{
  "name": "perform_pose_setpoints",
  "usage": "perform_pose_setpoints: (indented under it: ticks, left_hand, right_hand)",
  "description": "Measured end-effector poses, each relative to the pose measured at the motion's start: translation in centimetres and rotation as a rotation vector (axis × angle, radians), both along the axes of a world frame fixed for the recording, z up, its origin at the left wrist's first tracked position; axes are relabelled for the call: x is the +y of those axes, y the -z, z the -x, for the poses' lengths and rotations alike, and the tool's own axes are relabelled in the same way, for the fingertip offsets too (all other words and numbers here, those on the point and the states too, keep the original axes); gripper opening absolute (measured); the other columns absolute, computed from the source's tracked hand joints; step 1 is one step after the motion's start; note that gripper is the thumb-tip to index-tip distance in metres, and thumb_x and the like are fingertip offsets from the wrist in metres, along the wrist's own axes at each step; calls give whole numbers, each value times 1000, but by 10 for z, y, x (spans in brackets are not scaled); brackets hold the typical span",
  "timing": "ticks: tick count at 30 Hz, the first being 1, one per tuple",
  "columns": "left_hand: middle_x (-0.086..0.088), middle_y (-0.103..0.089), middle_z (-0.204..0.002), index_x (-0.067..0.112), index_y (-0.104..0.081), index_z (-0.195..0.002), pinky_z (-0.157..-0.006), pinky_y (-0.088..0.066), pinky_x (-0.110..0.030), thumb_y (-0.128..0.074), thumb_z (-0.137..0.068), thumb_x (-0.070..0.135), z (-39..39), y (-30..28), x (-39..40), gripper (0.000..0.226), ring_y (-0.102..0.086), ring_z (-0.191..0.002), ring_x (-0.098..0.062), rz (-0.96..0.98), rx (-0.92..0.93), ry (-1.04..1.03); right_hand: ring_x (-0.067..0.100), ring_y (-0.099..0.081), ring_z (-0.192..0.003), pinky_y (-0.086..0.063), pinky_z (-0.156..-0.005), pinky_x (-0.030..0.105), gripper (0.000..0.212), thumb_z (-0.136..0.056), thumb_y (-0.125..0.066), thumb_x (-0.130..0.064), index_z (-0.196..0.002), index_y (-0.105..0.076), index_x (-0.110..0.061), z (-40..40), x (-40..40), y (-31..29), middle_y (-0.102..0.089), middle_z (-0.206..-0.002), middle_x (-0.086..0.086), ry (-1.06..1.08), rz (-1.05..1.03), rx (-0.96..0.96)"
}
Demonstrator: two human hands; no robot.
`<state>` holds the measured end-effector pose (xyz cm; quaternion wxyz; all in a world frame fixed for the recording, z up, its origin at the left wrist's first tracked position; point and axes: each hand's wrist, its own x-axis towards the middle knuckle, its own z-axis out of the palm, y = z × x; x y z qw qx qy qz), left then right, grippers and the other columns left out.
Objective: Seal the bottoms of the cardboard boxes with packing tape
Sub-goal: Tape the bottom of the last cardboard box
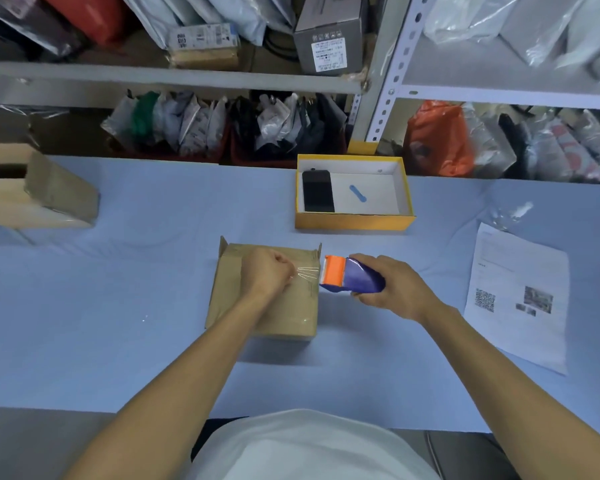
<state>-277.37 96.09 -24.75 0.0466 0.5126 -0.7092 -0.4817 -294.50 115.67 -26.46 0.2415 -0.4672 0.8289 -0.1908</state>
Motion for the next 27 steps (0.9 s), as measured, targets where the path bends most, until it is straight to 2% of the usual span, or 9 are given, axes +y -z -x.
perform_pose_setpoints:
  ticks: [4,7,8,10,12,15,19,23,27]
  left_hand:
    - [-14,-67,-70,0,-65,-68,-59,-51,-37,-64,-77,11,8,2,-1,14,-62,-66,-23,238,-182,116]
    - [-9,-64,-80,9,-58,-78,-56,-41,-31,-64,-80,24,7,7,-3,16,-62,-75,-30,430,-331,235]
    - [-7,-63,-82,12,-57,-81,-58,-39,-30,-64,-81,25,6,9,-3,15,-61,-77,-30,472,-326,258]
    - [-3,-58,-87,16,-56,-85,-64,-35,-31,-67,-81,24,6,15,1,15,-56,-86,-27,508,-184,331]
    - [0,-53,-103,20,-61,-100,-78,-33,-30,-69,-82,30,4,27,11,22,-47,-103,-25,543,-48,432]
    - [-2,-52,-125,22,-58,-120,-97,-31,-40,-62,-88,42,-6,43,24,38,-42,-121,-27,718,-100,502]
    - [-4,-54,-125,20,-56,-120,-103,-31,-44,-61,-88,46,-7,49,21,42,-42,-125,-29,753,-163,472]
    - [-1,-51,-130,31,-56,-123,-107,-24,-43,-50,-90,49,-7,49,22,39,-37,-130,-28,752,-97,607]
    - [2,-47,-135,41,-61,-114,-111,-22,-46,-44,-94,46,-6,48,21,27,-31,-134,-28,773,-87,714]
  right_hand:
    - [18,-59,-96,-55,-81,38,73,-76,-77,-46,-138,-38,-45,13,-12,7,-62,-110,-1,-44,-48,32]
    - [17,-57,-92,-54,-80,37,71,-77,-76,-46,-138,-39,-45,12,-15,14,-62,-106,-1,-55,-74,39]
    - [17,-57,-92,-53,-80,36,71,-77,-75,-46,-138,-39,-45,12,-15,16,-62,-106,-1,-52,-74,34]
    - [16,-57,-91,-53,-79,34,71,-77,-76,-46,-138,-38,-45,10,-13,19,-62,-106,-1,-44,-68,27]
    - [16,-57,-91,-54,-78,35,71,-77,-76,-47,-137,-37,-46,7,-15,21,-62,-105,-1,-40,-71,20]
    - [17,-57,-90,-54,-78,35,72,-77,-75,-48,-134,-32,-50,9,-10,18,-60,-103,-2,-50,-87,-22]
    - [16,-56,-89,-52,-80,36,70,-78,-77,-43,-135,-38,-51,30,25,21,-55,-98,-5,11,-125,-80]
    - [15,-54,-86,-49,-71,31,69,-77,-72,-52,-135,-37,-50,21,12,23,-53,-94,-8,-64,-205,14]
    - [13,-60,-99,-53,-86,35,61,-68,-67,-68,-122,-57,-42,4,-15,31,-66,-107,-12,-27,-316,-195]
